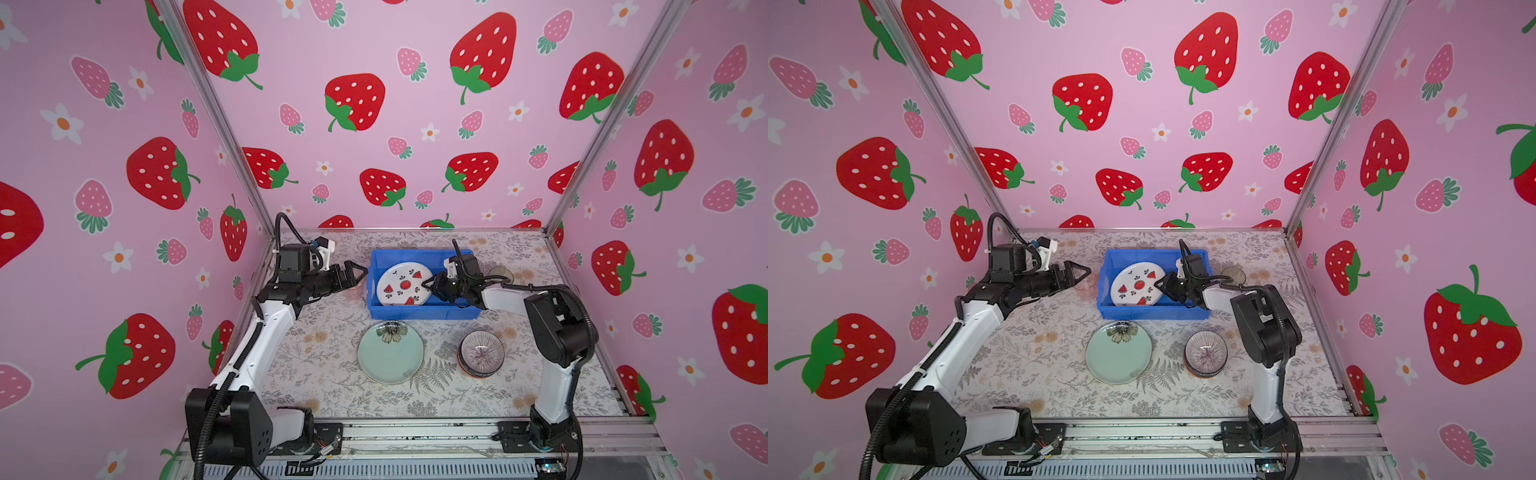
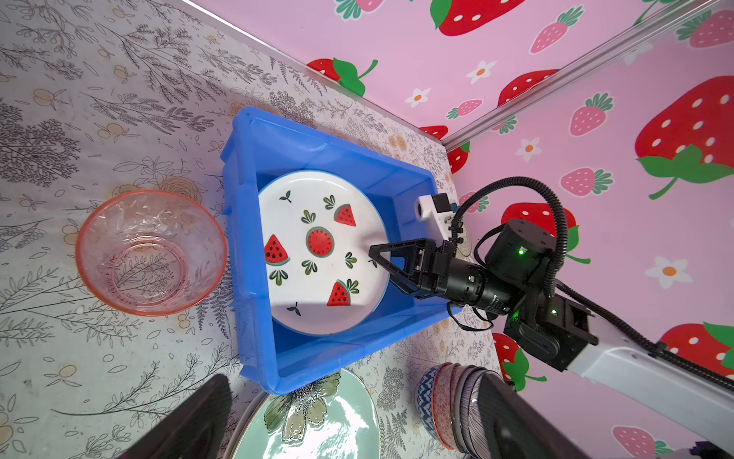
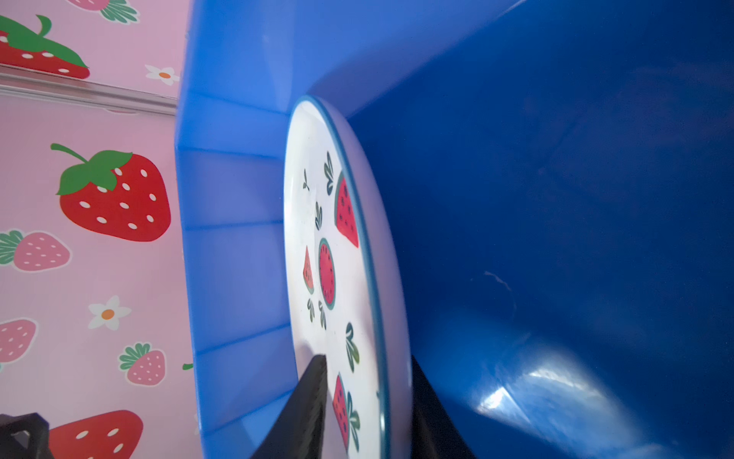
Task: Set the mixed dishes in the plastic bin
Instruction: 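Open both grippers to release the plate and raise the right gripper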
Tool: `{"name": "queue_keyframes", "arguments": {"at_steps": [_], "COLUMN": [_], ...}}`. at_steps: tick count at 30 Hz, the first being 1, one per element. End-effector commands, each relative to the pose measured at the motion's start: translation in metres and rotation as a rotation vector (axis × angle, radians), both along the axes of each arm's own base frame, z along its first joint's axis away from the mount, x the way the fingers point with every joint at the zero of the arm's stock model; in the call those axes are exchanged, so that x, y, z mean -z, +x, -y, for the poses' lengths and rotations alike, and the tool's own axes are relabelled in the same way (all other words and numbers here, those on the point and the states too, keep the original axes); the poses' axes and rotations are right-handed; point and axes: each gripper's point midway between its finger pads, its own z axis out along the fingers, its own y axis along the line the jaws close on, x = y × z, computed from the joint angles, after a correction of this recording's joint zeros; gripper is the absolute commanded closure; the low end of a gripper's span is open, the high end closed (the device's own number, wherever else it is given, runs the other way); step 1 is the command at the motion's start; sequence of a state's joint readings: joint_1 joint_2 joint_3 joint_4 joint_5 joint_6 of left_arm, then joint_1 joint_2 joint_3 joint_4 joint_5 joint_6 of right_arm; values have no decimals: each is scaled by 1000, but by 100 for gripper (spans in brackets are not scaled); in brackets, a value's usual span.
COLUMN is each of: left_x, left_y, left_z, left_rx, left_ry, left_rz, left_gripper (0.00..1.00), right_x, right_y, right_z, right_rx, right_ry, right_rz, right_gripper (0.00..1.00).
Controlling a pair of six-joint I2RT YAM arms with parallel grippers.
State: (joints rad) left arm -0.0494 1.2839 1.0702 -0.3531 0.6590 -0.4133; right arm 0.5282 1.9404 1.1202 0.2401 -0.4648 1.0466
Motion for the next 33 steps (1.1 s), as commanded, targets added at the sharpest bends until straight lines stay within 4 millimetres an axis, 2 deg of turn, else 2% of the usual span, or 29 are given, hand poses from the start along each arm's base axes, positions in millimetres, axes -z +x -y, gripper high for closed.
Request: {"name": "queue_keyframes", "arguments": {"at_steps": [1, 10, 17, 18, 23, 26, 28, 33], "left_x": [-1, -1, 1, 1, 2, 5, 7, 13], "left_y": [1, 1, 1, 1, 1, 1, 1, 0], "left_z": [1, 1, 1, 1, 1, -3, -7, -15], "left_rx": [16, 14, 14, 14, 10, -10, -32, -80], "left_ry": [-12, -10, -11, -12, -8, 7, 25, 57], "left_rz": [16, 15, 9, 8, 4, -2, -12, -40], "left_gripper": [1, 1, 1, 1, 1, 1, 1, 1], "right_x": [2, 9, 5, 3, -16, -34, -45, -72], "right_y": [1, 3, 9, 10, 13, 13, 10, -1], "right_z": [0, 12, 22, 24, 33, 34, 34, 29], "right_rx": [-2, 9, 14, 19, 32, 34, 30, -13], "right_ry": [-17, -123, -218, -230, -307, -345, -376, -454], "right_rz": [20, 37, 73, 80, 140, 191, 218, 281], "right_gripper": [61, 53, 49, 45, 37, 19, 13, 6]}}
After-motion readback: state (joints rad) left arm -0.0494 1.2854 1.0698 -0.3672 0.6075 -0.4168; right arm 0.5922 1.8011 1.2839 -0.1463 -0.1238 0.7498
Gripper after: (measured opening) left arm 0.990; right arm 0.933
